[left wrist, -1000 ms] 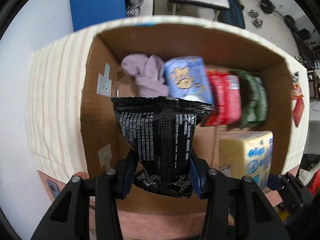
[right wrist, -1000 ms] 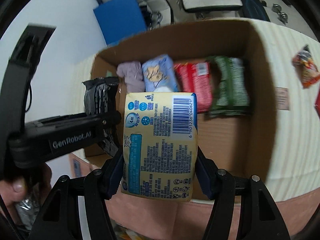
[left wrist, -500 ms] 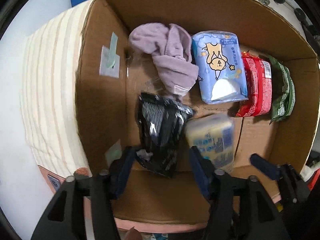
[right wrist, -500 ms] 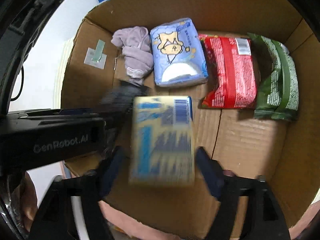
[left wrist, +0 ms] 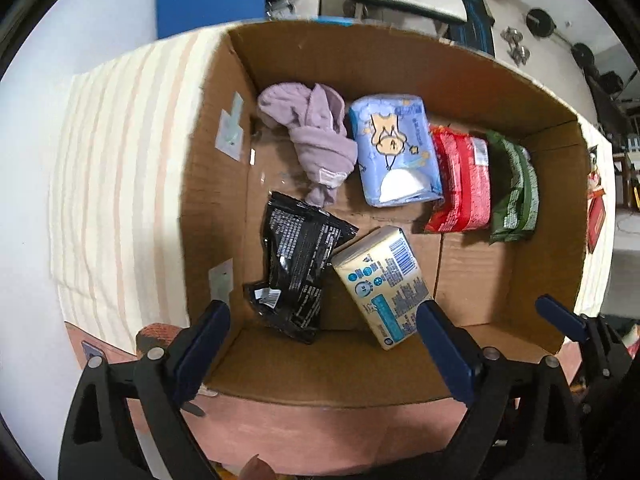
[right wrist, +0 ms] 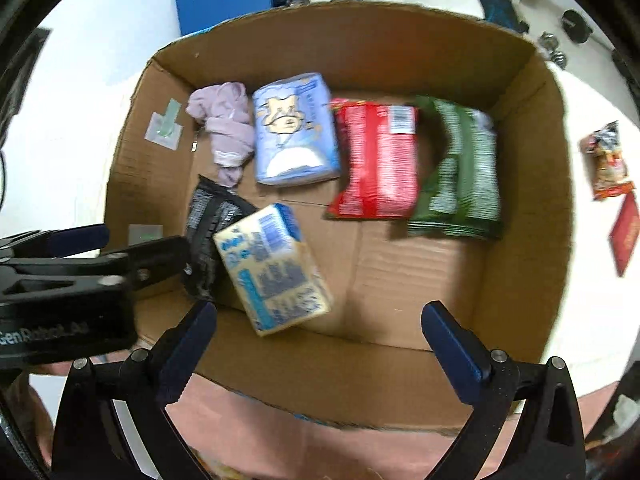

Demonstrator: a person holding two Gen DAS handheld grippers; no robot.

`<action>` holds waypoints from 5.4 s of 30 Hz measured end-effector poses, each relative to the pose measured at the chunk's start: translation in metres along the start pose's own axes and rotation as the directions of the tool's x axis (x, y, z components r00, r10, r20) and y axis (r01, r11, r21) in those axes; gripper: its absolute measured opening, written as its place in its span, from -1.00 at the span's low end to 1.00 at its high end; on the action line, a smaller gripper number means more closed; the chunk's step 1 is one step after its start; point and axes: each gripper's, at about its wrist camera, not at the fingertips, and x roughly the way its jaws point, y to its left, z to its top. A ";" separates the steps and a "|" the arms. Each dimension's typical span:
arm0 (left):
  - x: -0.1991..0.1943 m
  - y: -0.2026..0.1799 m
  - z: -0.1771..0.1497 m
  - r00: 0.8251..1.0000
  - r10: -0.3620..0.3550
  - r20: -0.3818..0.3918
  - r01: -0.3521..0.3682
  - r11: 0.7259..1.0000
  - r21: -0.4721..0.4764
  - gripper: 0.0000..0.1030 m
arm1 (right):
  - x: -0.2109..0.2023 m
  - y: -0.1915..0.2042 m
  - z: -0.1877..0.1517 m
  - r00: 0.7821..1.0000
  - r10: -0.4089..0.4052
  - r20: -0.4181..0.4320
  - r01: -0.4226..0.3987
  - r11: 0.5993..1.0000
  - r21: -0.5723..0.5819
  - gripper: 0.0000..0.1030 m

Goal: Organize soft objects
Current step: 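Carry pouch and carton into the box and release both, then grasp the panda snack bag with left tool while right grasps red packet, then carry panda bag and red packet into the box and release both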

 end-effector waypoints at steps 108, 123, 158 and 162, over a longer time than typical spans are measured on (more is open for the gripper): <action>-0.050 -0.140 0.013 0.982 -0.176 0.065 0.171 0.982 0.086 -0.01 | -0.130 -0.149 -0.034 0.976 0.107 0.191 -0.127 0.987 0.095 -0.25; 0.053 -0.101 0.037 0.946 -0.246 -0.212 0.248 0.969 -0.018 0.07 | -0.015 -0.059 -0.008 1.000 -0.002 0.009 0.002 0.995 0.095 -0.19; -0.035 -0.027 -0.036 0.976 0.004 0.217 -0.004 1.000 0.000 0.99 | -0.052 -0.049 -0.026 0.977 -0.182 0.111 0.171 0.980 0.105 1.00; -0.046 -0.025 -0.046 0.967 0.028 0.252 -0.026 1.000 -0.012 0.99 | -0.053 -0.047 -0.029 0.978 -0.171 0.115 0.160 0.982 0.104 1.00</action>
